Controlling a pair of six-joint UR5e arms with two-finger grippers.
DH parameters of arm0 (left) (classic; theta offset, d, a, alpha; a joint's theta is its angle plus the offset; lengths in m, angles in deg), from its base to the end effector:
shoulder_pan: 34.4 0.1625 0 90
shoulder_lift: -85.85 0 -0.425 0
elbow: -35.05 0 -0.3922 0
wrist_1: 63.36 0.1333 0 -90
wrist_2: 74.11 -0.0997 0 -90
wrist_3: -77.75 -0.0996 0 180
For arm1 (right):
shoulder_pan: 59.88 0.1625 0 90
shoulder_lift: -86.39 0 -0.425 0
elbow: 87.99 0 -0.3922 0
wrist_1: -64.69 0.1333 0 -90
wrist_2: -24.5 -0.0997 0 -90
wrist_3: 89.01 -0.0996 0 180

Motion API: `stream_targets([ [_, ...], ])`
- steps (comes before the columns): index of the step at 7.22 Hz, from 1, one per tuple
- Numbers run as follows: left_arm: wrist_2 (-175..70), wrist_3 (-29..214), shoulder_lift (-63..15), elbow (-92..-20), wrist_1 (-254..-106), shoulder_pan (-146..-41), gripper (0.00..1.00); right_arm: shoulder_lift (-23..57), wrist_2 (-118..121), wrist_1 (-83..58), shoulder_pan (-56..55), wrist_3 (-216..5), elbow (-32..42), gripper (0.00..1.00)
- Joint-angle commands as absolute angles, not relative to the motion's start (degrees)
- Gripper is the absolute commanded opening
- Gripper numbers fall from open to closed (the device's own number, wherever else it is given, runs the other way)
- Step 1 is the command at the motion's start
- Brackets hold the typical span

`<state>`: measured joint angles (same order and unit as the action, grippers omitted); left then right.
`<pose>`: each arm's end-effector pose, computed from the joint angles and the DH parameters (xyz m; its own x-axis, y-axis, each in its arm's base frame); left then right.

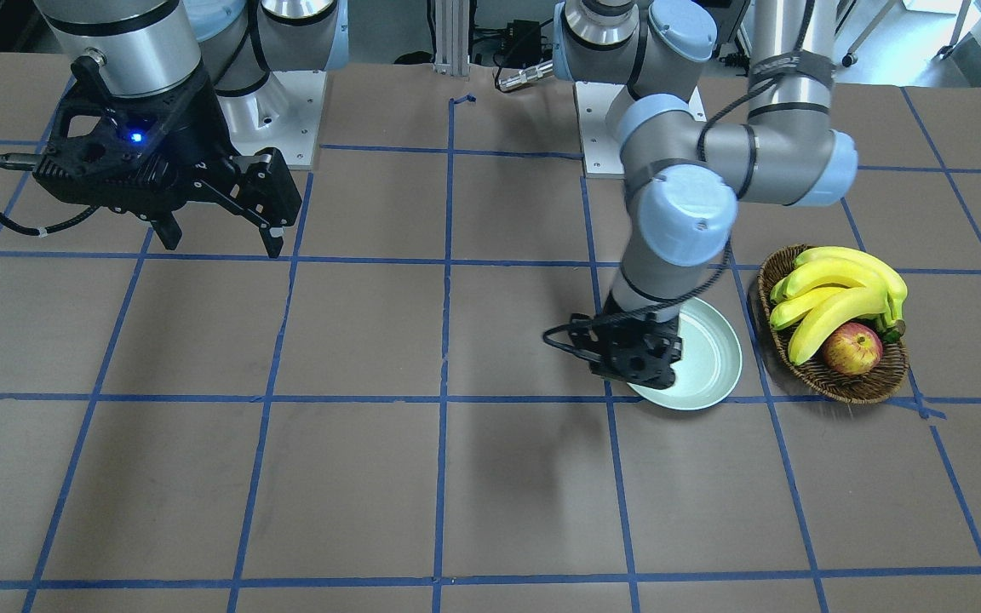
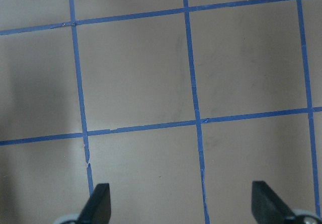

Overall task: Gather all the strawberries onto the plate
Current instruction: 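Carry the strawberry into the plate and open the left gripper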

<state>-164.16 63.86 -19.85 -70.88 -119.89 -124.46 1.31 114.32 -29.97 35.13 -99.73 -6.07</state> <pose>-0.1338 -0.5517 0.2696 -0.9705 0.2409 -0.0086 0.2411 0.9700 -0.0310 0.1803 -0.5266 0.5224 -0.9948 0.0974 -0.0284 0.1003 0.9860 -0.1331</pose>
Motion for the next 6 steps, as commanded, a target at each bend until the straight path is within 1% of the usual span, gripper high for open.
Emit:
stream_targets([
  [1, -163.7, 57.2, -20.1, -71.1, -122.7, -113.8, 0.00, 1.3, 114.3, -30.0, 35.2, -99.7, -6.1, 1.00],
  [2, -163.7, 57.4, -20.5, -71.4, -125.0, -113.2, 0.12, 1.3, 114.1, -30.0, 35.2, -99.8, -6.0, 1.00],
  [3, -163.5, 57.9, -20.5, -72.8, -125.5, -113.0, 0.99, 1.3, 114.1, -30.0, 35.2, -99.7, -6.0, 1.00],
  [4, -163.8, 58.1, -20.1, -73.3, -126.0, -113.0, 1.00, 1.2, 114.2, -30.0, 35.2, -99.7, -6.1, 1.00],
  [6, -163.8, 58.7, -18.4, -71.8, -128.2, -113.4, 1.00, 1.2, 114.1, -29.9, 35.2, -99.7, -6.0, 1.00],
])
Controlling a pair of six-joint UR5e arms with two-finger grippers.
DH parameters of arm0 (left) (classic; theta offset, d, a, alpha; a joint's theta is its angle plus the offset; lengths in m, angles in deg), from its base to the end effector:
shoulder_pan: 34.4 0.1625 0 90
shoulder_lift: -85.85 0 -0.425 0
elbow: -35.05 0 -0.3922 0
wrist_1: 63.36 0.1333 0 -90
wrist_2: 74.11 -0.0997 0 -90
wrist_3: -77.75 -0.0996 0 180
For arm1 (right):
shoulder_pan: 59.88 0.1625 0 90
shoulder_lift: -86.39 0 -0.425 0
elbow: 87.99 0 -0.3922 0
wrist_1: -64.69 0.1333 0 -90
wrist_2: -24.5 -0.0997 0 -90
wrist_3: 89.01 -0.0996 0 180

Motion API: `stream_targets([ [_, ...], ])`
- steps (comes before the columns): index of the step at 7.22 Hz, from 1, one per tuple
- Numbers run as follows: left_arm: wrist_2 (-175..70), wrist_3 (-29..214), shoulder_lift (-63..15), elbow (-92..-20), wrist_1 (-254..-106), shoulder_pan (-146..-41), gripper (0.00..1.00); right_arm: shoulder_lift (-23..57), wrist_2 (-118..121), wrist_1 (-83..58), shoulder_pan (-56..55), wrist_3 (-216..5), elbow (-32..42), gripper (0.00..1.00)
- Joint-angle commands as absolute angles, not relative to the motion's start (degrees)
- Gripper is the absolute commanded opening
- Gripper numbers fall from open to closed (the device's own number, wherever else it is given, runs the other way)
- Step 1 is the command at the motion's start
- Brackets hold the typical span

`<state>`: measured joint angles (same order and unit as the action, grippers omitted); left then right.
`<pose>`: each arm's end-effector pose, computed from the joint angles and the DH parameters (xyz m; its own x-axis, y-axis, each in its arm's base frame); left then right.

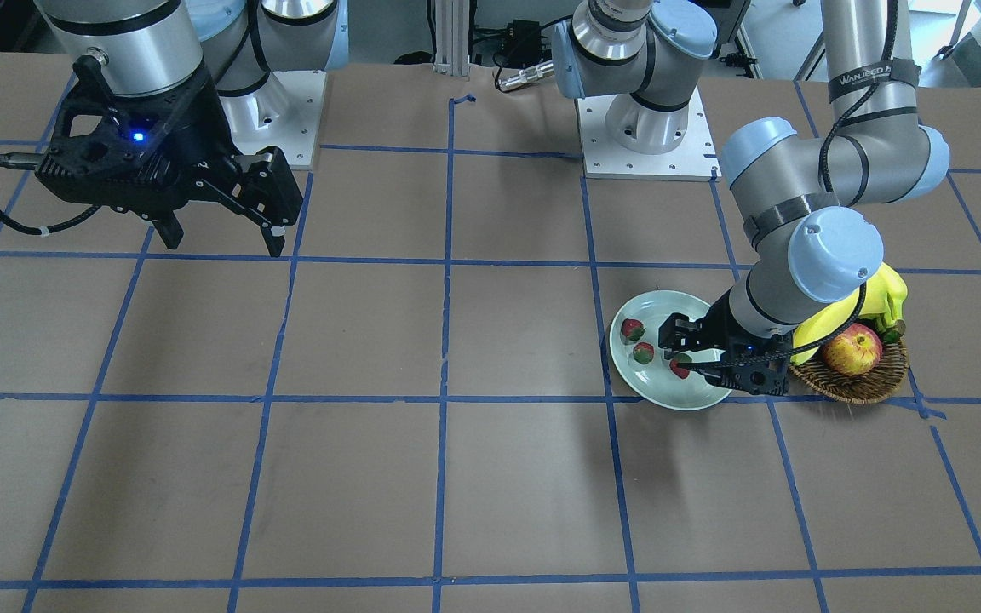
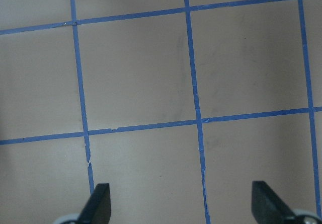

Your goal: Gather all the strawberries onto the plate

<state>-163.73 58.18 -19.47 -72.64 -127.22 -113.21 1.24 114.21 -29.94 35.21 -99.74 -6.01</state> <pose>-0.0289 -0.5442 0.2479 -0.9887 0.1426 0.0463 0.1470 0.9829 0.1105 0.1812 -0.5258 0.5225 -0.9949 0.0959 -0.0302 0.0991 0.9862 -0.1324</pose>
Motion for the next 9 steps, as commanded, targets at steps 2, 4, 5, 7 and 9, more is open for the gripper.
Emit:
stream_targets([
  [2, -163.8, 66.6, -15.5, -62.4, -142.0, -114.4, 1.00, 1.2, 114.1, -29.9, 35.2, -99.7, -6.0, 1.00],
  [4, -163.9, 71.0, -11.7, -53.7, -154.2, -115.2, 1.00, 1.3, 114.0, -29.9, 35.3, -99.9, -6.0, 1.00],
  [5, -164.5, 72.4, -10.0, -52.1, -157.0, -118.0, 1.00, 1.2, 114.0, -29.9, 35.3, -99.9, -6.0, 1.00],
  [7, -164.5, 75.6, -6.2, -52.1, -157.1, -122.1, 1.00, 1.3, 114.0, -29.9, 35.3, -99.9, -6.0, 1.00],
  [9, -163.8, 75.1, -4.0, -51.7, -157.1, -124.9, 1.00, 1.2, 114.1, -29.9, 35.3, -99.9, -6.0, 1.00],
])
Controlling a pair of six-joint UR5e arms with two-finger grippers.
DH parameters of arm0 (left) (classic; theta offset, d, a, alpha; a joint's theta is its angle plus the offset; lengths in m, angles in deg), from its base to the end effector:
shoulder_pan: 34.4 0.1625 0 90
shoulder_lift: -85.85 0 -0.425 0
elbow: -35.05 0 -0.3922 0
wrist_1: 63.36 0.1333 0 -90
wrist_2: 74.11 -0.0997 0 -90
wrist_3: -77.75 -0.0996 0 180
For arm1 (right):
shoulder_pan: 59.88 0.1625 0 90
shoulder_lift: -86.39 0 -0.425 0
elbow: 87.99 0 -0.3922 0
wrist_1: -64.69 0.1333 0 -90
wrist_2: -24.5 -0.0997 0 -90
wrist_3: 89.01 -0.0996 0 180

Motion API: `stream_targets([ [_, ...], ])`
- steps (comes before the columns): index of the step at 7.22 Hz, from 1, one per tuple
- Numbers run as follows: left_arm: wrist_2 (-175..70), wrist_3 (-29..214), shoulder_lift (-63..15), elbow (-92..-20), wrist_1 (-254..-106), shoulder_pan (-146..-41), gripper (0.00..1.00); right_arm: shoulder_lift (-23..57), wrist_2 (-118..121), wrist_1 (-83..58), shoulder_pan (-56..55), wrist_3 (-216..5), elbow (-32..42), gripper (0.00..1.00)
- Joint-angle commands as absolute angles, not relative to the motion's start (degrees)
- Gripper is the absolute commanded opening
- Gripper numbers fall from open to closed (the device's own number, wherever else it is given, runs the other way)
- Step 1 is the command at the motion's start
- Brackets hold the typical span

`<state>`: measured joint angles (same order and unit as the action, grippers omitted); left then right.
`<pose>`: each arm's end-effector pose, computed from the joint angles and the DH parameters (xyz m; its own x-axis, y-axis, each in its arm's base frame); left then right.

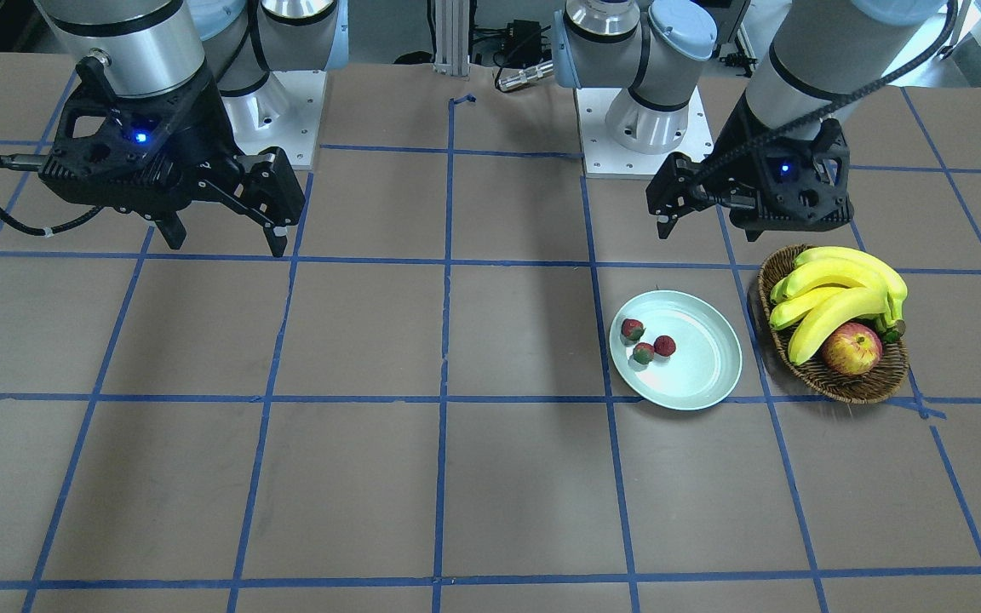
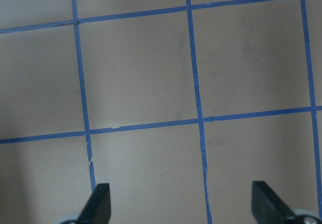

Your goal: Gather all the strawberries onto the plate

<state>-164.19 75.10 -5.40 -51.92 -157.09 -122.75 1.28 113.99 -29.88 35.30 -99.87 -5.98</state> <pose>-0.1188 -0.5012 0.4966 -0.9998 0.0175 0.0002 0.0175 0.9993 0.0341 0.1824 -0.5256 0.5218 -0.9948 0.0961 -0.0338 0.0997 0.9866 -0.1294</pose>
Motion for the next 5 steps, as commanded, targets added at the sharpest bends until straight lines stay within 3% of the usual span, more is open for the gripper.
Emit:
stream_targets([
  [1, -163.5, 75.8, -3.9, -51.8, -156.7, -126.6, 1.00, 1.2, 114.0, -29.9, 35.3, -99.9, -6.0, 1.00],
  [5, -163.4, 75.7, -1.9, -51.5, -156.6, -126.3, 1.00, 1.2, 114.0, -29.9, 35.3, -99.9, -6.0, 1.00],
])
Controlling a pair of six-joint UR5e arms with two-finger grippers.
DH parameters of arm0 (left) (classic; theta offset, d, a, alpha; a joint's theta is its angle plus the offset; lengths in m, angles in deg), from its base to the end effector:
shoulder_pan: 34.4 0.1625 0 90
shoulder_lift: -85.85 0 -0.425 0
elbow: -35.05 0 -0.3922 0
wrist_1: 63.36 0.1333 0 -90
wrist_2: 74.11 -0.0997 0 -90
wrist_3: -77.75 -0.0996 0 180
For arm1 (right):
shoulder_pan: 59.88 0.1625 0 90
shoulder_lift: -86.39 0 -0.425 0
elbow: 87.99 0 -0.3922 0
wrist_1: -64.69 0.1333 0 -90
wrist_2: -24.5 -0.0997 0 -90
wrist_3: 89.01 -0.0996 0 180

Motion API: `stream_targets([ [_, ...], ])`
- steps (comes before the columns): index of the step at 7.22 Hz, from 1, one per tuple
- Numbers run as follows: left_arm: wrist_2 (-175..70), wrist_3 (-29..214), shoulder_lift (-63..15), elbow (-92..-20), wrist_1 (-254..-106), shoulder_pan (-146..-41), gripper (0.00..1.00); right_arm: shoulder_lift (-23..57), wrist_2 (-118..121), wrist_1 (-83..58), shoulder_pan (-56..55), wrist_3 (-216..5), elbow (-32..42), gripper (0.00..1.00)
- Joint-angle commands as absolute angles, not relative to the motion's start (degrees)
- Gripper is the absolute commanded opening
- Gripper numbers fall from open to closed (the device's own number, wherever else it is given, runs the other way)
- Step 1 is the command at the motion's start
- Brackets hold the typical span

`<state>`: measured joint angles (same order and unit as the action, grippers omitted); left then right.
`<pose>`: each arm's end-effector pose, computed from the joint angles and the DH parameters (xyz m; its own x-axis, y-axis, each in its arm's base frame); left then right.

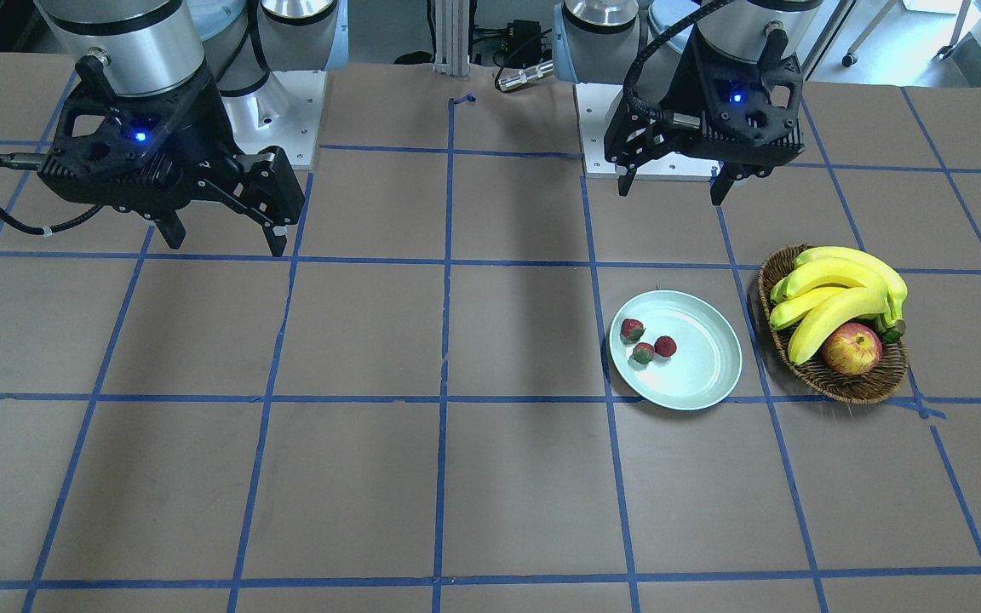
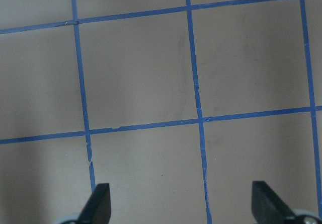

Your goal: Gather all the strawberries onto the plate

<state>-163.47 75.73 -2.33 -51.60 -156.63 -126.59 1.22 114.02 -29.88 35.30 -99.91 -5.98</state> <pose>-0.1527 -0.4746 0.5264 -0.9972 0.0738 0.0100 0.0734 0.9967 -0.0335 0.1823 -0.5253 0.5223 -0.9947 0.0969 -0.0336 0.1004 0.9863 -0.1305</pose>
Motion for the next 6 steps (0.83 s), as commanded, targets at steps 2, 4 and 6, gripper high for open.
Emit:
stream_targets([
  [2, -163.8, 75.6, -1.9, -51.6, -156.5, -125.5, 1.00, 1.2, 114.1, -29.9, 35.3, -99.9, -6.0, 1.00],
  [4, -163.6, 75.9, -1.9, -51.8, -156.6, -123.1, 1.00, 1.2, 114.1, -29.9, 35.3, -99.9, -6.0, 1.00],
  [6, -163.8, 75.9, -1.9, -52.0, -156.6, -122.8, 1.00, 1.3, 114.2, -29.9, 35.3, -99.7, -6.0, 1.00],
])
